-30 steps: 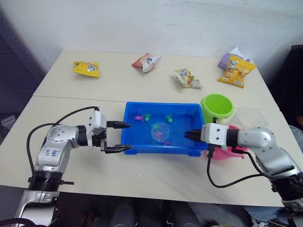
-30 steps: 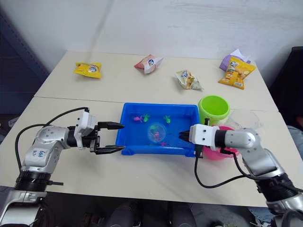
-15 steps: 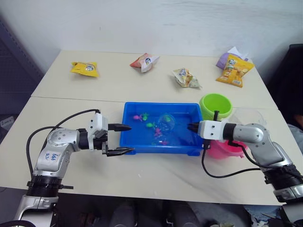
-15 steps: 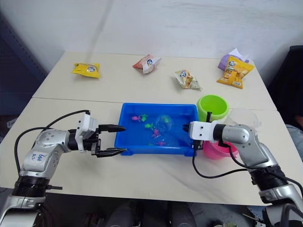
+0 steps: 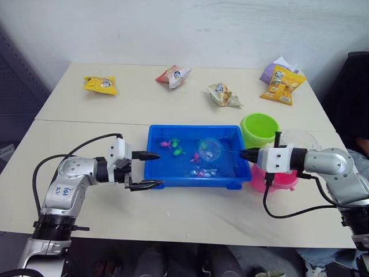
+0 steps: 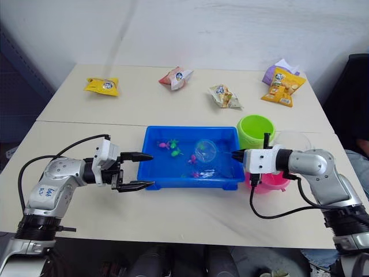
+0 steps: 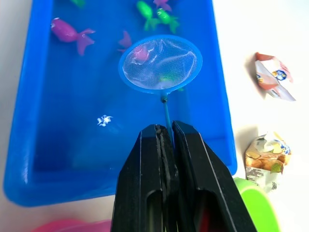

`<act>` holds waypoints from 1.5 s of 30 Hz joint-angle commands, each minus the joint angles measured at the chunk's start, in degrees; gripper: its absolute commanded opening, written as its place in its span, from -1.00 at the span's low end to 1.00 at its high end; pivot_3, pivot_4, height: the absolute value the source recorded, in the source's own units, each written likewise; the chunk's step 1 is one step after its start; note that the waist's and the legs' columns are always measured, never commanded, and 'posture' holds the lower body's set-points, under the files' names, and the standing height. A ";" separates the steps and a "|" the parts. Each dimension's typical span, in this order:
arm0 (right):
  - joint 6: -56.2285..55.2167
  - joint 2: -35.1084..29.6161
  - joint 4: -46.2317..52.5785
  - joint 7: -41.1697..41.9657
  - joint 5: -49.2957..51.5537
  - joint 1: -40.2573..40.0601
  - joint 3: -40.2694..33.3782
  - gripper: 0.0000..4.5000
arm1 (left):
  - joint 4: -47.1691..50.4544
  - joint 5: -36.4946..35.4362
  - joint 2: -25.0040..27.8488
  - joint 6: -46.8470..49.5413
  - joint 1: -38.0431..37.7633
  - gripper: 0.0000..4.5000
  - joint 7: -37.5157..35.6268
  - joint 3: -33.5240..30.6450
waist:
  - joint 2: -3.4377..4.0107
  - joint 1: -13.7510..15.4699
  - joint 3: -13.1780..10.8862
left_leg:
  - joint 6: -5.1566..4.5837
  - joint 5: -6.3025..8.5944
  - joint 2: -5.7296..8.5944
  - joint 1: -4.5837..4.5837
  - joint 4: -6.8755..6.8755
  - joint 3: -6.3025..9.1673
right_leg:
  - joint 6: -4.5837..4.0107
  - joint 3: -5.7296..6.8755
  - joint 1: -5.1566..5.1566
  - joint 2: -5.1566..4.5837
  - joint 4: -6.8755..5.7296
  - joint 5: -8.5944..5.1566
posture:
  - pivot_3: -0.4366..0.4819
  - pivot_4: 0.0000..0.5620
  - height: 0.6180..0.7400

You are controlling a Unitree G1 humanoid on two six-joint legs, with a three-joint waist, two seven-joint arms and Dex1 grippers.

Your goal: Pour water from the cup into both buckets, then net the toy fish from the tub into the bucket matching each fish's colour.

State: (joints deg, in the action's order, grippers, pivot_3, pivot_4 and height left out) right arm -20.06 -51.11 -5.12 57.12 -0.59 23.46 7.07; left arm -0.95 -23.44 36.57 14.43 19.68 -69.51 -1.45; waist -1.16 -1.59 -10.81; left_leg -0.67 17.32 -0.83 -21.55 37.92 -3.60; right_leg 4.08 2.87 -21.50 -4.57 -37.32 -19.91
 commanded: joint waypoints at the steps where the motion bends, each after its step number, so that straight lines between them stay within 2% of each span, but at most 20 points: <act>1: -1.20 -1.84 -1.14 3.48 -0.09 1.50 0.35 -1.00 | 0.49 -1.19 0.08 -0.13 0.63 0.99 -0.21 -0.51 | 0.00 0.01 0.00 | 0.00 0.00 0.00 0.00 0.00 0.00 | 0.00 0.00 0.00 0.00 0.01 0.00 | -0.05 -0.47 0.97; 9: 0.10 -0.07 -3.29 8.41 -2.05 5.31 5.13 -1.00 | 0.78 -1.42 -0.18 0.61 0.69 0.99 0.09 -0.47 | 0.00 -0.05 0.00 | 0.00 0.00 0.00 0.01 0.00 0.00 | 0.00 0.00 0.00 0.00 0.00 0.00 | -0.05 -0.47 0.97; 19: 11.64 4.78 0.34 10.96 -0.14 7.14 7.20 -1.00 | 1.46 -1.66 0.88 0.78 -0.64 0.99 0.51 -1.33 | 0.01 -0.09 -0.01 | 0.01 0.00 0.00 0.01 0.00 0.02 | 0.00 0.01 0.00 -0.02 0.00 0.00 | -0.05 -0.47 0.97; 25: 25.56 5.54 7.14 13.32 7.56 4.68 5.23 -1.00 | 2.23 -2.07 0.82 1.08 -1.30 0.99 1.55 -1.77 | 0.01 0.04 -0.01 | 0.00 0.01 0.00 -0.01 -0.02 0.05 | -0.01 0.02 -0.01 -0.05 0.04 0.00 | -0.05 -0.47 0.97; 45: 35.96 2.15 9.53 11.40 14.60 1.82 -5.18 -1.00 | 1.51 -1.79 0.81 0.15 0.01 0.99 1.60 -1.24 | 0.02 0.07 -0.01 | 0.02 0.01 0.00 -0.01 -0.33 0.05 | -0.01 0.08 -0.01 -0.05 0.32 0.00 | -0.05 -0.47 0.97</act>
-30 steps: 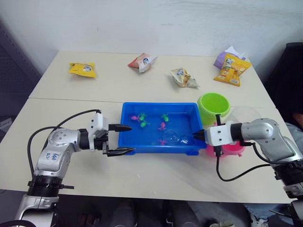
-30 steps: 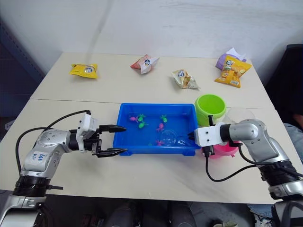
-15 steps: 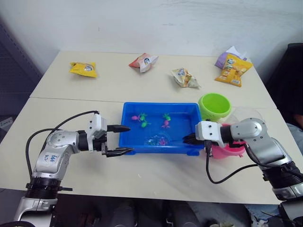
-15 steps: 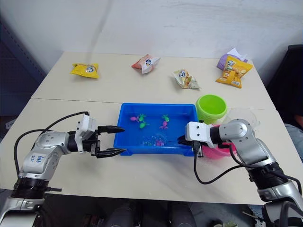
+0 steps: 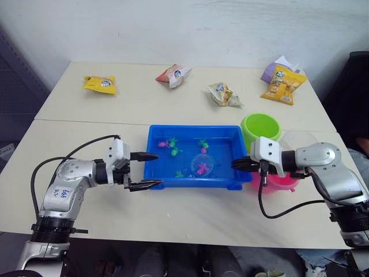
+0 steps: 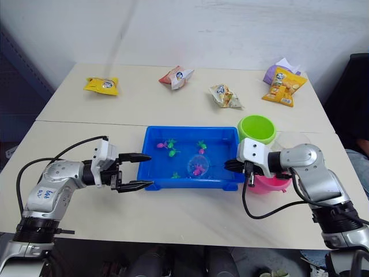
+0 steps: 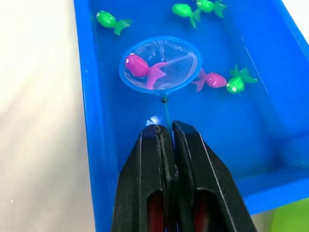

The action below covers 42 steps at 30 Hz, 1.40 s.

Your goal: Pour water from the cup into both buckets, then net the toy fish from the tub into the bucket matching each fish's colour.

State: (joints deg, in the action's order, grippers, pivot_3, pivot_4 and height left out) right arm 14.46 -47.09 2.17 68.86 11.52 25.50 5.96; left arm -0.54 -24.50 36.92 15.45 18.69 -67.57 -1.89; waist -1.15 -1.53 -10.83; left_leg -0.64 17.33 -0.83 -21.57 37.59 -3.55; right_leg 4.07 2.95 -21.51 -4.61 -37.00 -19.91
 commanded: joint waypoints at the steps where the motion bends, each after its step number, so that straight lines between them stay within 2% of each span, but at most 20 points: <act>1: 2.16 -2.08 2.58 -0.73 3.05 -0.61 -5.09 -1.00 | 1.09 -0.80 0.41 -0.89 1.20 0.99 -0.48 -0.73 | 0.00 0.02 0.00 | 0.00 0.00 0.00 0.00 0.00 0.00 | 0.00 0.00 0.01 0.00 0.01 0.00 | -0.05 -0.47 0.97; 7: 12.20 -1.06 10.93 -7.70 10.37 -6.07 -14.87 -1.00 | 2.74 -3.52 0.18 1.69 2.92 0.99 -1.88 -0.89 | 0.00 0.17 0.00 | 0.01 -0.01 0.00 0.00 -0.13 0.01 | 0.00 0.02 0.01 0.00 0.09 0.00 | -0.05 -0.47 0.97; 13: 15.60 -1.37 22.39 -8.84 18.84 -20.50 -31.95 -1.00 | 2.91 -6.48 -2.27 5.34 9.04 0.99 -0.46 -0.35 | 0.00 1.65 0.00 | 0.01 -0.02 0.02 -0.01 -0.22 0.01 | 0.01 0.05 0.02 0.01 0.19 0.00 | -0.05 -0.47 0.97; 17: 16.45 -0.20 26.84 -9.92 21.67 -30.12 -43.38 -1.00 | 1.40 -6.59 -3.43 5.54 12.79 0.99 -3.56 1.93 | -0.01 1.67 0.00 | -0.01 -0.01 0.04 -0.01 -0.24 0.00 | 0.05 0.04 0.11 0.04 0.27 0.02 | -0.05 -0.47 0.97; 23: 12.80 4.07 31.09 -12.63 18.67 -44.26 -58.72 -1.00 | -4.90 -5.25 -6.60 3.64 18.22 0.99 -7.08 4.59 | 0.00 1.67 0.01 | 0.02 -0.05 0.05 0.06 -0.25 -0.02 | 0.05 0.02 0.13 0.12 0.21 0.02 | -0.05 -0.47 0.97; 27: 7.61 7.44 32.47 -16.97 13.75 -49.00 -62.30 -1.00 | -7.58 -4.38 -8.43 2.64 19.75 0.99 -8.31 5.80 | 0.00 1.18 0.01 | 0.03 -0.06 0.06 0.17 -0.29 -0.17 | 0.06 -0.14 0.13 0.15 0.18 0.03 | -0.05 -0.47 0.97; 30: -0.26 9.83 32.18 -18.22 8.57 -51.72 -61.18 -1.00 | -8.39 -3.92 -9.59 2.03 19.89 0.99 -8.61 6.35 | 0.00 1.27 0.01 | 0.09 -0.09 0.06 0.26 -0.38 -0.18 | 0.06 -0.18 0.14 0.16 0.15 0.02 | -0.05 -0.47 0.97; 34: -19.25 13.40 26.89 -23.24 -4.33 -53.27 -56.43 -1.00 | -8.49 -3.51 -10.79 1.01 19.31 0.99 -8.83 7.09 | 0.00 1.42 0.01 | 0.17 -0.14 0.05 0.27 -0.43 -0.18 | 0.06 -0.18 0.12 0.18 0.15 0.02 | -0.05 -0.47 0.97; 37: -35.94 15.25 20.41 -28.95 -12.41 -52.26 -54.36 -1.00 | -8.70 -3.54 -11.49 0.26 19.36 0.99 -8.99 6.98 | 0.00 1.41 0.01 | 0.19 -0.15 0.08 0.26 -0.41 -0.20 | 0.06 -0.19 0.12 0.17 0.15 0.02 | -0.05 -0.47 0.97; 40: -54.94 14.34 10.84 -35.66 -22.72 -52.99 -53.43 -1.00 | -9.26 -3.07 -12.01 -0.36 19.55 0.99 -8.96 7.26 | 0.01 1.40 0.02 | 0.21 -0.16 0.09 0.28 -0.41 -0.24 | 0.06 -0.22 0.10 0.17 0.13 0.02 | -0.05 -0.47 0.97; 42: -63.75 13.52 5.66 -40.16 -28.81 -52.86 -52.25 -1.00 | -9.56 -2.70 -12.25 -0.82 19.65 0.99 -9.07 7.49 | 0.01 1.39 0.02 | 0.23 -0.17 0.09 0.30 -0.42 -0.24 | 0.05 -0.21 0.12 0.18 0.14 0.02 | -0.05 -0.47 0.97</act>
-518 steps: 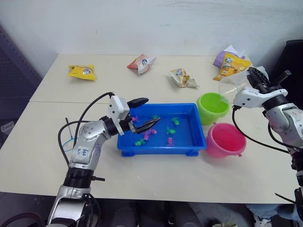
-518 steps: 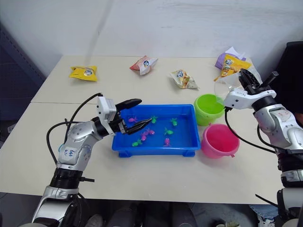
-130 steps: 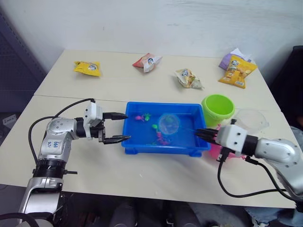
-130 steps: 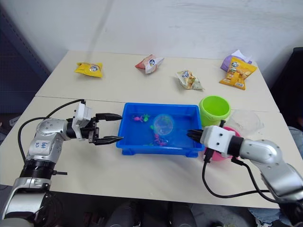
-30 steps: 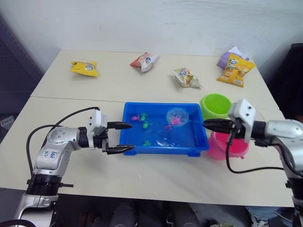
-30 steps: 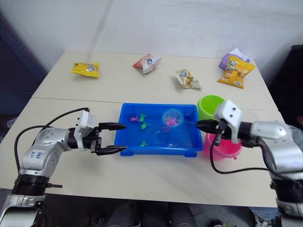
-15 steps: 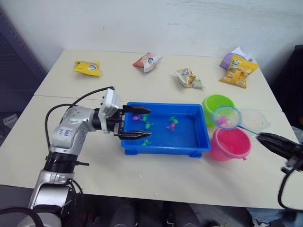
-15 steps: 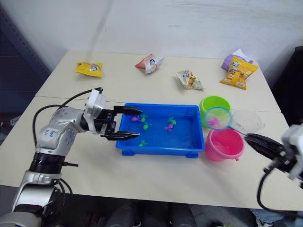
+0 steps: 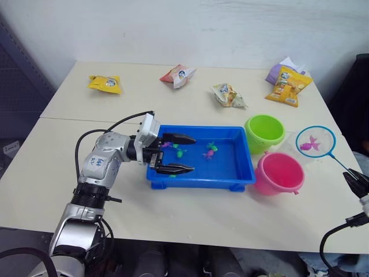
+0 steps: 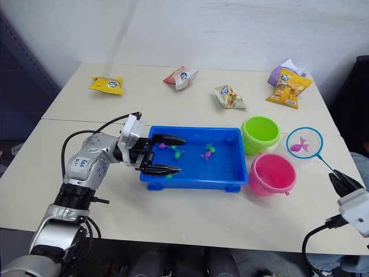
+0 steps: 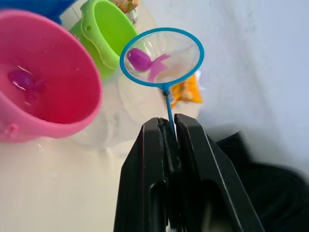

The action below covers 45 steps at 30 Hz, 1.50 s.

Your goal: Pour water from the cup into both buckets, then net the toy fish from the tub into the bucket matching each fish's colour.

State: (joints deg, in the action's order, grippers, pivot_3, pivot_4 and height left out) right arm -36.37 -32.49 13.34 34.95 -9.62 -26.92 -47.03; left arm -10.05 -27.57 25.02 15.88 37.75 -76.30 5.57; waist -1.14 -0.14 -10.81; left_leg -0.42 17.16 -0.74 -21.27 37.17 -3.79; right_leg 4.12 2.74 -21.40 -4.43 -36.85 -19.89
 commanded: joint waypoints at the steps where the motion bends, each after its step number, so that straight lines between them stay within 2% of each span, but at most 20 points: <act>1: -14.86 -1.61 -6.99 -7.71 -9.47 -0.22 1.32 -1.00 | -0.21 0.54 -0.41 -1.46 0.67 0.99 -0.46 0.09 | 0.00 -0.08 0.00 | 0.01 0.00 0.00 0.01 0.00 0.00 | 0.00 0.00 0.00 0.00 0.00 0.00 | -0.05 -0.47 0.97; 5: -20.18 -2.86 -10.45 -18.94 -24.34 1.28 0.72 -1.00 | -0.66 0.90 -0.89 -1.89 0.90 0.99 -0.04 -0.15 | 0.01 -0.21 0.01 | 0.08 -0.05 0.00 0.06 0.01 -0.06 | -0.01 -0.07 0.00 0.02 -0.06 -0.01 | -0.05 -0.47 0.97; 10: -23.22 -3.91 -11.81 -32.56 -36.48 0.82 1.02 -1.00 | -0.89 1.19 -1.31 -2.19 0.88 0.99 0.57 -0.31 | 0.01 -0.03 0.01 | 0.13 -0.08 -0.01 0.05 0.01 -0.04 | -0.05 -0.06 -0.01 0.03 -0.08 -0.03 | -0.05 -0.47 0.97; 17: -19.88 -6.04 -10.57 -45.52 -44.41 0.09 1.41 -1.00 | -2.05 1.75 -2.37 -3.53 1.26 0.99 2.23 -0.62 | 0.01 -0.11 0.01 | 0.16 -0.10 -0.01 0.06 0.02 -0.05 | -0.06 -0.07 -0.01 0.04 -0.10 -0.03 | -0.05 -0.47 0.97; 21: -16.52 -6.45 -9.45 -48.80 -45.95 -0.92 2.38 -1.00 | -2.67 2.02 -2.76 -4.12 1.40 0.99 2.62 -0.76 | 0.01 -0.07 0.01 | 0.18 -0.12 -0.01 0.06 0.01 -0.05 | -0.06 -0.07 -0.01 0.06 -0.10 -0.03 | -0.05 -0.47 0.97; 25: -14.41 -4.88 -8.41 -50.42 -46.74 -3.50 6.95 -1.00 | -3.19 2.16 -2.93 -4.73 1.17 0.99 2.73 -0.71 | 0.01 -0.05 0.01 | 0.18 -0.12 -0.01 0.05 0.00 -0.04 | -0.06 -0.06 -0.01 0.06 -0.09 -0.04 | -0.05 -0.47 0.97; 34: -10.21 -6.11 -4.30 -53.20 -44.65 -8.15 5.16 -1.00 | -3.51 2.43 -2.62 -5.80 0.56 0.99 2.83 -0.73 | 0.06 -0.10 0.03 | 0.18 -0.12 -0.01 0.07 0.00 -0.04 | -0.07 -0.07 -0.01 0.07 -0.13 -0.04 | -0.05 -0.47 0.97; 40: -8.61 -6.82 -3.88 -53.19 -44.61 -7.12 9.10 -1.00 | -3.28 2.57 -2.62 -6.18 0.17 0.99 2.93 -0.64 | 0.06 -0.14 0.04 | 0.18 -0.13 -0.01 0.07 0.00 -0.05 | -0.07 -0.08 -0.01 0.07 -0.13 -0.04 | -0.05 -0.47 0.97; 45: -6.45 -9.57 -1.79 -51.83 -40.71 -6.35 4.92 -1.00 | -3.73 2.81 -2.43 -6.69 0.36 0.99 2.81 -0.86 | 0.06 -0.14 0.04 | 0.18 -0.13 -0.01 0.06 0.01 -0.06 | -0.06 -0.08 -0.01 0.07 -0.14 -0.04 | -0.05 -0.47 0.97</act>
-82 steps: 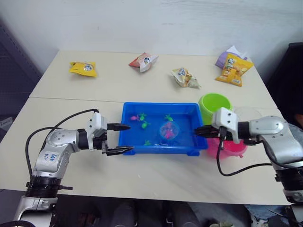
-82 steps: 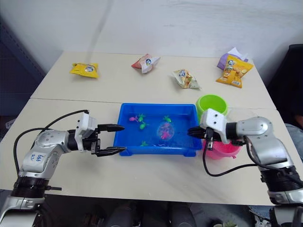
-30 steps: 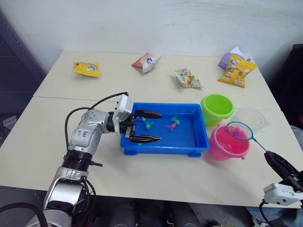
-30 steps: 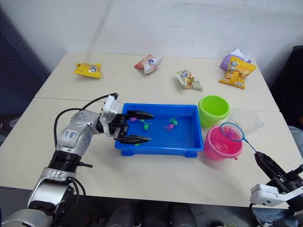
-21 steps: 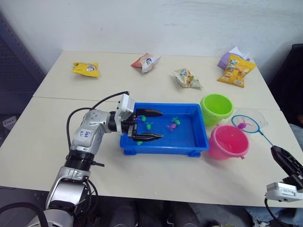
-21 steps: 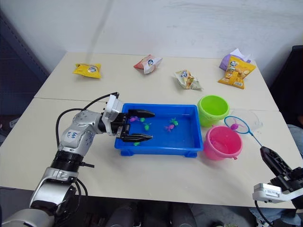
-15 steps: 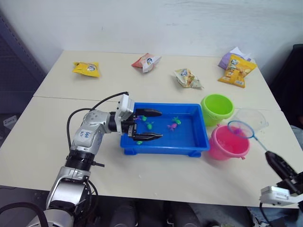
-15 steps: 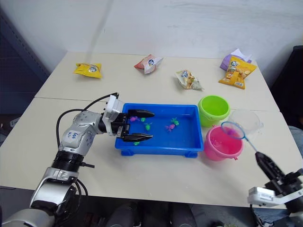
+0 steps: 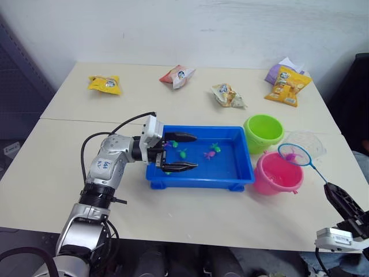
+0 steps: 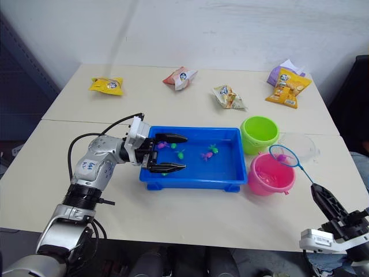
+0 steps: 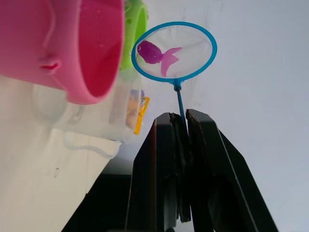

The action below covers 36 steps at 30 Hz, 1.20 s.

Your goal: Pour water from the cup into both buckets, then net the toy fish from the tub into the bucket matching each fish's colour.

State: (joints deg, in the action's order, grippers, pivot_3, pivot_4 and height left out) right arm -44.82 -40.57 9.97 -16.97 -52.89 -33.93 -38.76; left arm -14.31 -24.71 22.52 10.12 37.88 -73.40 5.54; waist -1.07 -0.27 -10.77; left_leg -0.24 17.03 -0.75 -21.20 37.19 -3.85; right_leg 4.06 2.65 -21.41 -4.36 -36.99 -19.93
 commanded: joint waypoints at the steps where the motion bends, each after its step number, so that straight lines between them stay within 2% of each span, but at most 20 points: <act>1: 2.76 -1.61 0.31 0.13 2.02 0.80 -2.53 -1.00 | 0.38 -0.05 -0.05 -1.06 0.20 0.99 0.02 -0.88 | -0.01 -0.01 0.00 | 0.00 0.00 0.00 0.00 0.00 0.01 | 0.00 0.01 0.00 0.00 0.00 0.00 | -0.05 -0.47 0.97; 6: 3.17 -1.18 -4.77 -0.77 -0.65 -0.81 4.54 -1.00 | 0.25 0.33 -0.94 -1.94 -0.21 0.99 0.04 -0.09 | -0.03 0.30 0.01 | 0.00 0.00 -0.01 -0.03 -0.03 0.05 | 0.00 0.04 0.01 0.02 0.05 0.00 | -0.05 -0.47 0.97; 10: 4.45 -0.69 2.42 -0.74 1.92 -2.57 -0.58 -1.00 | -0.50 0.43 -1.04 -2.46 0.60 0.99 0.19 -0.62 | 0.03 -0.02 0.03 | -0.02 -0.01 0.03 -0.06 0.00 0.01 | 0.01 0.00 -0.04 -0.03 -0.01 -0.02 | -0.05 -0.47 0.97; 17: 4.94 0.77 6.06 0.44 5.65 -4.58 -4.92 -1.00 | -1.27 0.72 -0.94 -3.05 0.70 0.99 0.08 -0.83 | 0.01 -0.02 0.03 | 0.03 -0.05 -0.02 0.02 -0.03 0.03 | 0.02 -0.01 0.00 0.04 -0.05 -0.02 | -0.05 -0.47 0.97; 22: 6.23 2.14 0.20 0.35 0.94 -4.17 3.84 -1.00 | -1.80 0.81 -1.18 -3.30 0.58 0.99 0.18 -0.66 | -0.02 0.04 0.04 | 0.03 -0.05 -0.02 0.02 0.00 0.03 | 0.02 0.00 0.00 0.04 -0.06 -0.02 | -0.05 -0.47 0.97; 26: 7.44 1.49 6.18 0.34 3.05 -2.27 0.64 -1.00 | -2.39 0.64 -1.29 -3.48 1.13 0.99 0.11 -0.88 | 0.10 0.15 0.06 | 0.02 -0.05 0.02 -0.03 -0.02 0.00 | 0.00 -0.02 -0.08 0.00 -0.06 -0.03 | -0.05 -0.47 0.97; 32: 6.94 1.49 5.47 0.37 3.67 -3.65 -1.08 -1.00 | -2.38 0.72 -1.55 -3.72 1.01 0.99 0.25 -0.94 | 0.07 0.09 0.06 | 0.01 -0.07 0.01 0.01 -0.02 0.03 | 0.01 -0.01 -0.04 0.02 -0.11 -0.02 | -0.05 -0.47 0.97; 34: 7.40 2.04 5.03 0.09 3.16 -3.80 -0.35 -1.00 | -2.20 0.65 -1.47 -3.65 0.80 0.99 0.38 -1.06 | 0.07 0.11 0.06 | 0.01 -0.07 0.01 0.00 -0.04 0.03 | 0.01 -0.01 -0.04 0.02 -0.09 -0.02 | -0.05 -0.47 0.97; 36: 8.32 2.41 1.27 2.06 1.88 -3.82 4.32 -1.00 | -1.86 0.54 -1.48 -3.50 0.41 0.99 0.60 -1.12 | 0.04 0.10 0.06 | 0.01 -0.07 0.01 -0.01 -0.02 0.02 | 0.01 -0.01 -0.04 0.01 -0.07 -0.02 | -0.05 -0.47 0.97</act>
State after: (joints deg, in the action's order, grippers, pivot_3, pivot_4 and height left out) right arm -37.31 -38.73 14.09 -15.86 -50.41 -37.04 -37.27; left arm -16.98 -24.06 20.98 7.29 37.98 -73.03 5.41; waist -1.03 -0.17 -10.71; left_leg -0.23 16.96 -0.74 -21.20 37.17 -3.82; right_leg 4.07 2.65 -21.43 -4.35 -37.07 -19.96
